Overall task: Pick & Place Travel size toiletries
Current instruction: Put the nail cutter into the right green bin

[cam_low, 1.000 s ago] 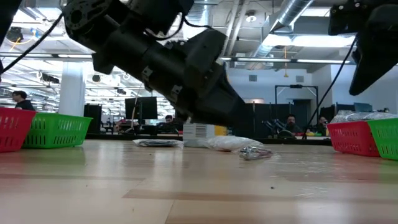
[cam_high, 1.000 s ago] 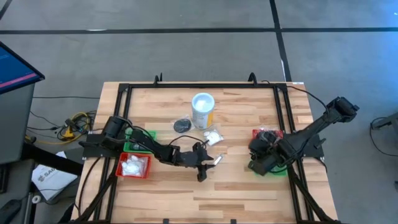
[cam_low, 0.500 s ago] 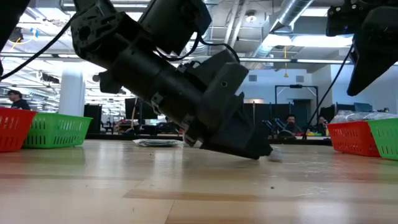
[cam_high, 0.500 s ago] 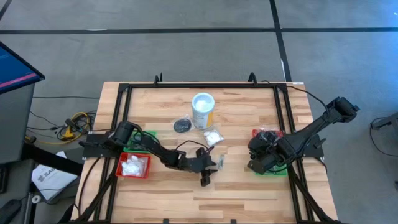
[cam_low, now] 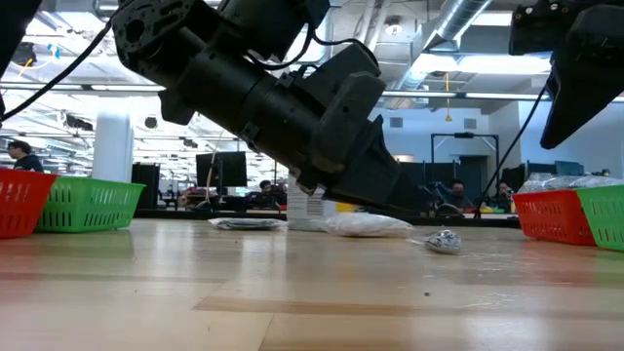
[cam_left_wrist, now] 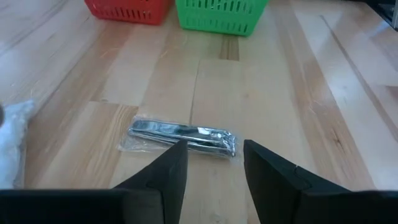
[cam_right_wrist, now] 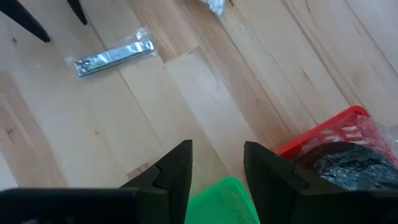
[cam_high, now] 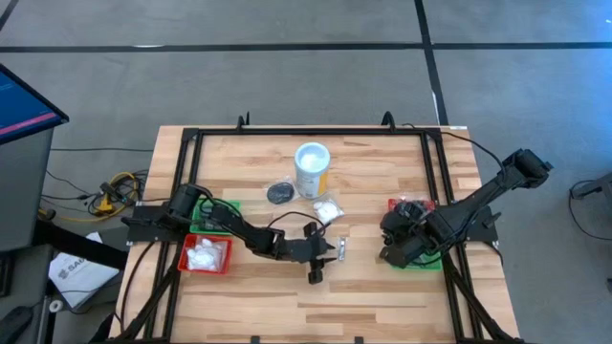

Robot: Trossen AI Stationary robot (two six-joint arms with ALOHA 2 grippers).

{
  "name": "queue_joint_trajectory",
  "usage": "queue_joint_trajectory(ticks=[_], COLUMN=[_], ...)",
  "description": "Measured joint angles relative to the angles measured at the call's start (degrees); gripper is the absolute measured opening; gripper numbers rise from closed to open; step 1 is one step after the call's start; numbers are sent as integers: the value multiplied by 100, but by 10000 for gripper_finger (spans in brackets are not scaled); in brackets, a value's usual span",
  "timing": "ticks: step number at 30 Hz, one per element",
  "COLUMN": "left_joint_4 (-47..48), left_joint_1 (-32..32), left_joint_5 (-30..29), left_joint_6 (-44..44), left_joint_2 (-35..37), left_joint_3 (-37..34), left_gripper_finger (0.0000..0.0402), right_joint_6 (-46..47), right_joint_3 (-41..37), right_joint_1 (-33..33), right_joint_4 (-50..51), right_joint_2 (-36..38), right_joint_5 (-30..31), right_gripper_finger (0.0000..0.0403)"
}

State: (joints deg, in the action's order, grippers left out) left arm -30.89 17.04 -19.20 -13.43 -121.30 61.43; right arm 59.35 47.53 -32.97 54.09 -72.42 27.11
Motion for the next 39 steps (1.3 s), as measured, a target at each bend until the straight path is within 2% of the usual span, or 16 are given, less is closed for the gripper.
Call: queue_joint_trajectory(ticks=[3, 11, 14, 17, 25, 32, 39], left_joint_4=[-11, -2, 86, 212, 431, 1319, 1414], left_joint_1=[-25, -51, -34, -4, 21, 23, 28], left_joint_5=[0, 0, 15, 19, 50, 48, 44], left_joint_6=[-4, 77, 127, 123, 122, 118, 118], left_joint_2=[0, 0, 4, 5, 26, 543, 1072], left_joint_3=[0, -4, -26, -26, -31, -35, -137], left_gripper_finger=[149, 149, 149, 149, 149, 149, 149], right_joint_6=[-160, -2006, -2060, -2123, -3629, -4688, -5674], right_joint_3=[0, 0, 0, 4, 2, 132, 497], right_joint_1=[0, 2, 79, 247, 501, 798, 1062], right_joint_4=[-257, -2072, -2352, -2548, -3129, -3195, -3201], right_joint_2=[0, 0, 0, -102, -825, -1422, -1883], right_joint_5=[0, -7, -6, -237, -761, -802, -1365], right_gripper_finger=[133, 131, 126, 119, 116, 117, 116])
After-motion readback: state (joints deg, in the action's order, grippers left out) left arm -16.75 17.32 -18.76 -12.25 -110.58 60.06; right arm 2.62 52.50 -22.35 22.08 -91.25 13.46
